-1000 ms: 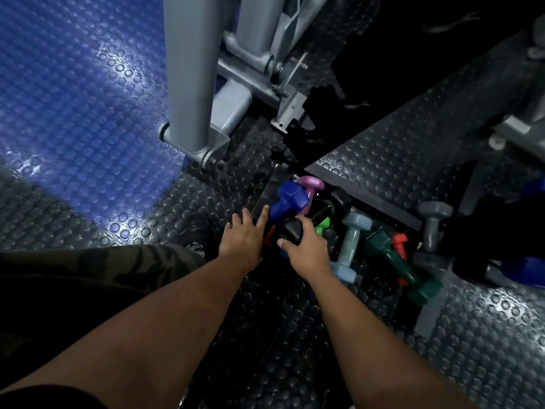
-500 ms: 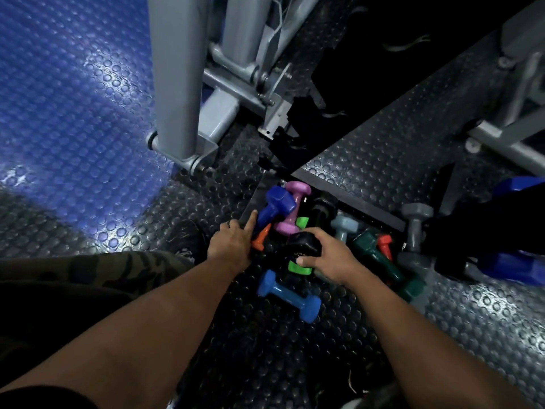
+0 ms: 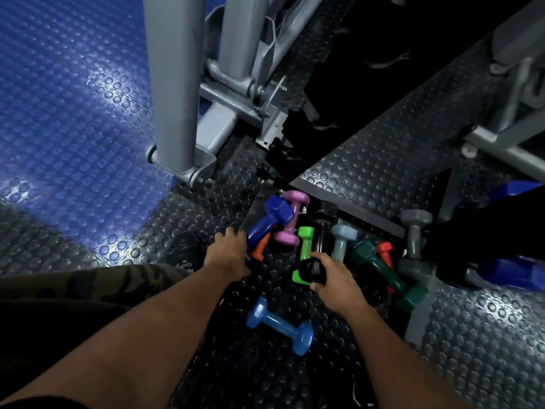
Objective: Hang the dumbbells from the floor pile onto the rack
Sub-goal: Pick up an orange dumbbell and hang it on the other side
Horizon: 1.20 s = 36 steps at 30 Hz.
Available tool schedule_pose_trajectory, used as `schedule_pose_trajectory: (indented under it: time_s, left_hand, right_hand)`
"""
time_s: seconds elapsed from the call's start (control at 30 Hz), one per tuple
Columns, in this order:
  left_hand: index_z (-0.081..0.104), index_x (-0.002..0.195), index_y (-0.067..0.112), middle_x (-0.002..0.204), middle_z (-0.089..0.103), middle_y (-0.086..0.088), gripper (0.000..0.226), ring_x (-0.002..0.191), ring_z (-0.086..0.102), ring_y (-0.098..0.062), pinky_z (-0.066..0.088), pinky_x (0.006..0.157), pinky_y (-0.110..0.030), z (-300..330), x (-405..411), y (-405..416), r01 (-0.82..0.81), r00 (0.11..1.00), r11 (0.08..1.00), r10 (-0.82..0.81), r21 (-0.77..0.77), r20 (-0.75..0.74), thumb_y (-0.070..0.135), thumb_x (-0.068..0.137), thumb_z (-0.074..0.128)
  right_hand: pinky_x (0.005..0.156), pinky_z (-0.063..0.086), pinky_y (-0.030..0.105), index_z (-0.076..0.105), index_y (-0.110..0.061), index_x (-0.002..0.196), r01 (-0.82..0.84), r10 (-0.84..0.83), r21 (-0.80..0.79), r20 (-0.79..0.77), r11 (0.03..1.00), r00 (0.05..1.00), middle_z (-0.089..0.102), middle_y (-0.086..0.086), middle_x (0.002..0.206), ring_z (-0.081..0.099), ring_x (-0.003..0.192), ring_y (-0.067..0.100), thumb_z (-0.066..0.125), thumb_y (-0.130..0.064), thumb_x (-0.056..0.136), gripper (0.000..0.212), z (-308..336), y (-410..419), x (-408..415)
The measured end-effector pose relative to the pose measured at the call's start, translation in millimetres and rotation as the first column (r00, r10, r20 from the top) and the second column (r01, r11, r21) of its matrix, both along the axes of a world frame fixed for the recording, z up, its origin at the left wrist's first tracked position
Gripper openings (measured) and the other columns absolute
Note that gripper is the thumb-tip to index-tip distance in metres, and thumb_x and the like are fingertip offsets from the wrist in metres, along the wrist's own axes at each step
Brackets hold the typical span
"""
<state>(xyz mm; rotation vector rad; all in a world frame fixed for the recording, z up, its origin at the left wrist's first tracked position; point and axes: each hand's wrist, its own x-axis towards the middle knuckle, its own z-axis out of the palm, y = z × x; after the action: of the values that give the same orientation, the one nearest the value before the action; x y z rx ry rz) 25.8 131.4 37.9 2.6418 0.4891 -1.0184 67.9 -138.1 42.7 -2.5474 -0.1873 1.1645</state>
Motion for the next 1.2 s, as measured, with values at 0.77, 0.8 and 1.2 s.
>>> schedule_pose_trajectory:
  time_s: [0.77,0.8,1.2]
  left_hand:
    - [0.039,0.144,0.021,0.132,0.046,-0.007,0.085,0.119,0.052,-0.032,0.057,0.093,-0.044,-20,-10,0,-0.145,0.985,0.985,0.152,-0.094,0.081,0.026,0.073,0.086]
    - [0.039,0.144,0.022,0.132,0.046,-0.006,0.087,0.118,0.052,-0.031,0.056,0.093,-0.043,-21,-14,1,-0.168,0.980,0.979,0.178,-0.113,0.091,0.028,0.071,0.086]
    - [0.044,0.135,0.021,0.122,0.052,-0.004,0.083,0.106,0.060,-0.027,0.057,0.092,-0.042,-19,-15,15,-0.355,0.925,0.913,0.374,-0.201,0.063,0.043,0.068,0.088]
  right_hand:
    - [0.076,0.053,0.025,0.061,-0.024,0.134,0.172,-0.188,0.117,0.141,0.978,0.972,0.065,0.011,0.129,0.063,0.120,0.034,0.075,-0.033,0.094,0.043,-8,155,89]
    - [0.091,0.052,0.033,0.062,-0.022,0.130,0.138,-0.161,0.128,0.186,0.982,0.969,0.067,0.011,0.126,0.063,0.118,0.035,0.075,-0.034,0.092,0.042,-6,158,85]
    - [0.120,0.035,0.035,0.044,-0.024,0.158,-0.053,0.015,0.210,0.181,0.976,0.983,0.053,0.006,0.155,0.050,0.142,0.026,0.058,0.003,0.094,0.071,2,185,95]
